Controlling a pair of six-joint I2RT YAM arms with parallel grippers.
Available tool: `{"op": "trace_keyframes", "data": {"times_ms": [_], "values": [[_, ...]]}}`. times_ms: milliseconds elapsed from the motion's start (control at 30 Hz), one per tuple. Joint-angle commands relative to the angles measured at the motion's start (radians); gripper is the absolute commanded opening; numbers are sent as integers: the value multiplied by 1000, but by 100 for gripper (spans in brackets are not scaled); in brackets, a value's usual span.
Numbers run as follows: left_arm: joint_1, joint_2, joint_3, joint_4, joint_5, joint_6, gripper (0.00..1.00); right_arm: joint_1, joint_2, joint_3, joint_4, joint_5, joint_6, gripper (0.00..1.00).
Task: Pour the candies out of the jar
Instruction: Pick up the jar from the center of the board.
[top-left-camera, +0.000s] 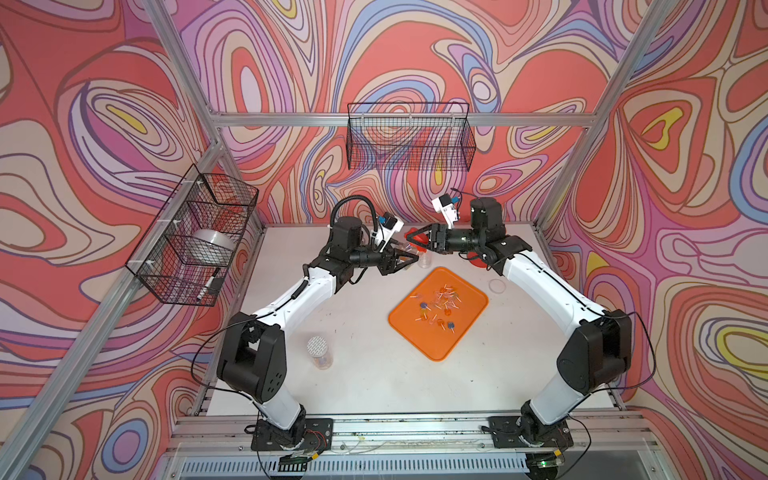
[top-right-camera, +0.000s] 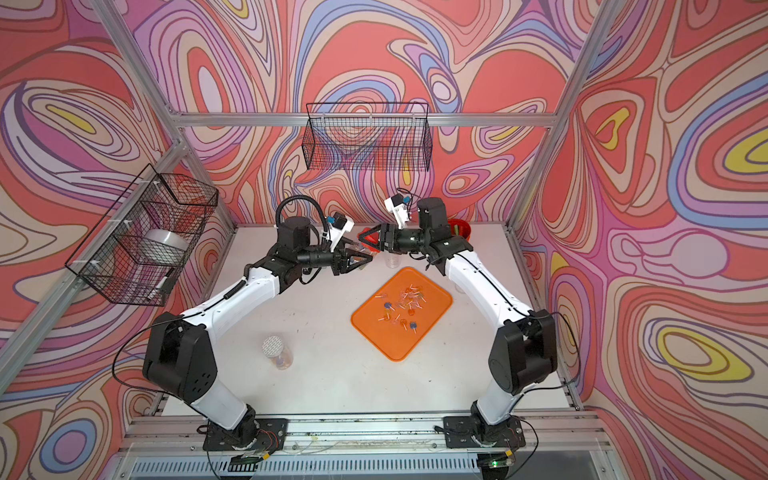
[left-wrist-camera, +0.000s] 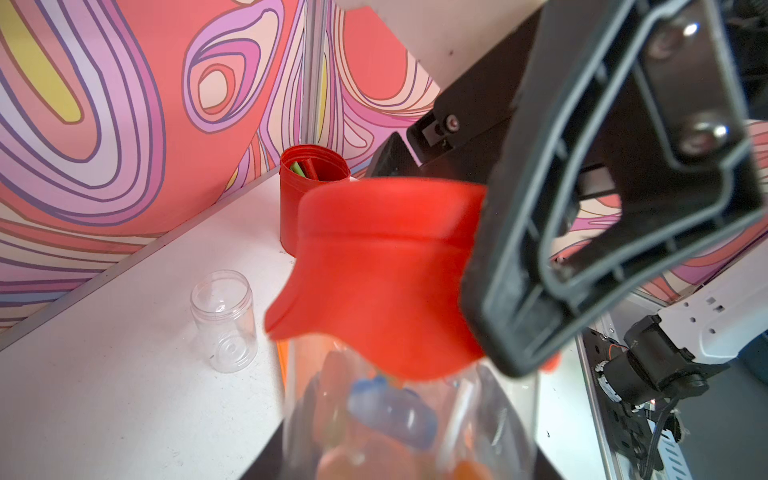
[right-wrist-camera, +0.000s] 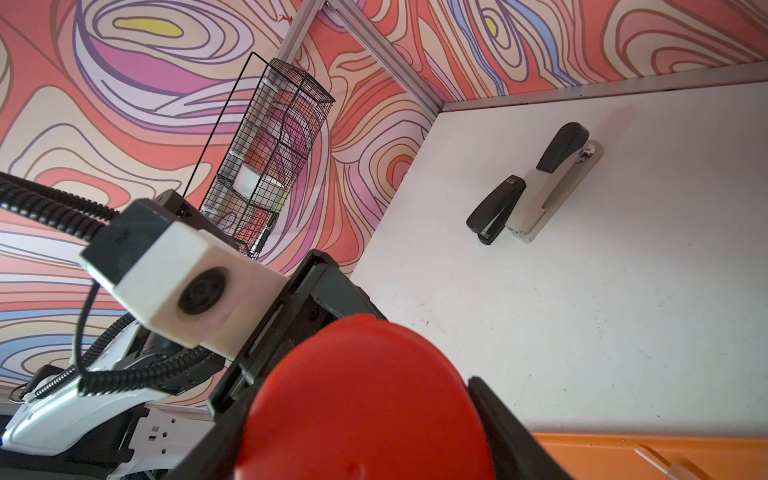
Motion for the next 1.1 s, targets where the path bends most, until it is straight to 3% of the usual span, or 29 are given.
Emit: {"op": "trace_keyframes", "data": {"times_ms": [0, 433, 567, 633, 900, 1067], "values": [[3, 6, 35, -22, -2, 5, 40, 5, -40, 0, 17, -33, -7, 36], [3, 31, 70, -46, 45, -3, 40, 5, -5, 61, -63, -73, -106, 34], [3, 26, 63, -45, 40, 2, 73, 4, -10, 55, -67, -64, -118, 34], [3, 22, 58, -39, 37, 2, 100, 5, -11, 56, -67, -56, -117, 34], [3, -11, 15, 6, -41, -34, 100, 4, -14, 74, -92, -20, -144, 34], [27, -34, -58, 166, 5, -117, 100, 4, -13, 89, -117, 1, -170, 34]]}}
